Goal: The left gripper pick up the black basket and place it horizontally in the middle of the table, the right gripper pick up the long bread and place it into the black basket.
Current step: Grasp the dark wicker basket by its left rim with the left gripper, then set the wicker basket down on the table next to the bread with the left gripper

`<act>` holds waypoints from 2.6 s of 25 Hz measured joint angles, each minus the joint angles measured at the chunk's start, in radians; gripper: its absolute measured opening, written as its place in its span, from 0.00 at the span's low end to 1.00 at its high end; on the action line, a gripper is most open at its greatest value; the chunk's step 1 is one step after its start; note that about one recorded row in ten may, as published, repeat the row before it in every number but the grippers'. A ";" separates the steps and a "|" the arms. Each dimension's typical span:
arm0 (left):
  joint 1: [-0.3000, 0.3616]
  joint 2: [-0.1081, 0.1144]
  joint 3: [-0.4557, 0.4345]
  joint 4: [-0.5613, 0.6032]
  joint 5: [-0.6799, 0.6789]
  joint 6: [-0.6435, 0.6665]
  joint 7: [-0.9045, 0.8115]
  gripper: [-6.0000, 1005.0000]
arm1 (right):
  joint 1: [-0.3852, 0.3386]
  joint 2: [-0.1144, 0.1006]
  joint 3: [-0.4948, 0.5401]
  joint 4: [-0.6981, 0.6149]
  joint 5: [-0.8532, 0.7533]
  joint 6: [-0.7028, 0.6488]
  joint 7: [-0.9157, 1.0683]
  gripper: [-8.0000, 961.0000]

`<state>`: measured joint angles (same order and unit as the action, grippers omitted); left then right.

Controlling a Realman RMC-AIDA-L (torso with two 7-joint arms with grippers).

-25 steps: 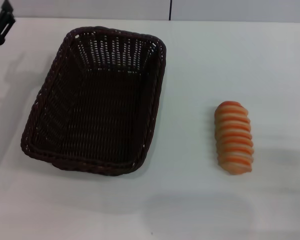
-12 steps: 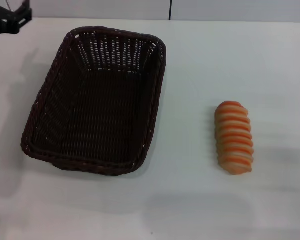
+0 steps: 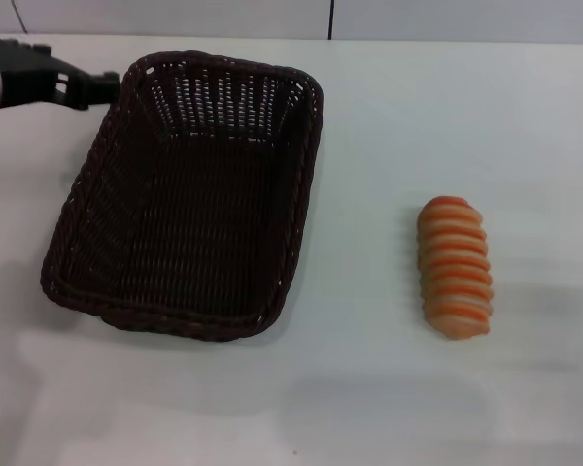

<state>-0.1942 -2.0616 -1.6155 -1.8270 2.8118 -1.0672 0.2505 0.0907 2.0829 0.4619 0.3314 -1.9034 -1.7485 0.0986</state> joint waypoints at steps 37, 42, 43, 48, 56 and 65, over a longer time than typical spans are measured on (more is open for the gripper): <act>-0.130 0.000 -0.005 0.199 -0.034 -0.199 0.115 0.33 | 0.002 0.000 -0.028 -0.017 0.001 0.000 0.001 0.83; -0.161 0.002 -0.121 0.199 -0.180 -0.231 0.320 0.27 | 0.005 0.000 -0.028 -0.017 0.003 0.001 0.001 0.82; -0.161 0.002 -0.121 0.199 -0.180 -0.231 0.320 0.27 | 0.005 0.000 -0.028 -0.017 0.003 0.001 0.001 0.82; -0.231 0.002 -0.248 0.216 -0.267 -0.298 0.472 0.25 | 0.000 -0.001 -0.028 -0.017 0.001 0.000 0.001 0.82; -0.532 0.023 -0.562 0.475 -0.372 -0.621 0.802 0.21 | -0.007 0.000 -0.029 -0.017 0.000 -0.008 0.009 0.82; -0.640 0.053 -0.558 0.616 -0.385 -0.705 0.912 0.20 | -0.005 0.000 -0.040 -0.017 0.000 -0.009 0.015 0.82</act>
<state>-0.8345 -2.0082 -2.1732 -1.2113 2.4272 -1.7725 1.1629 0.0859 2.0831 0.4217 0.3145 -1.9037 -1.7573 0.1135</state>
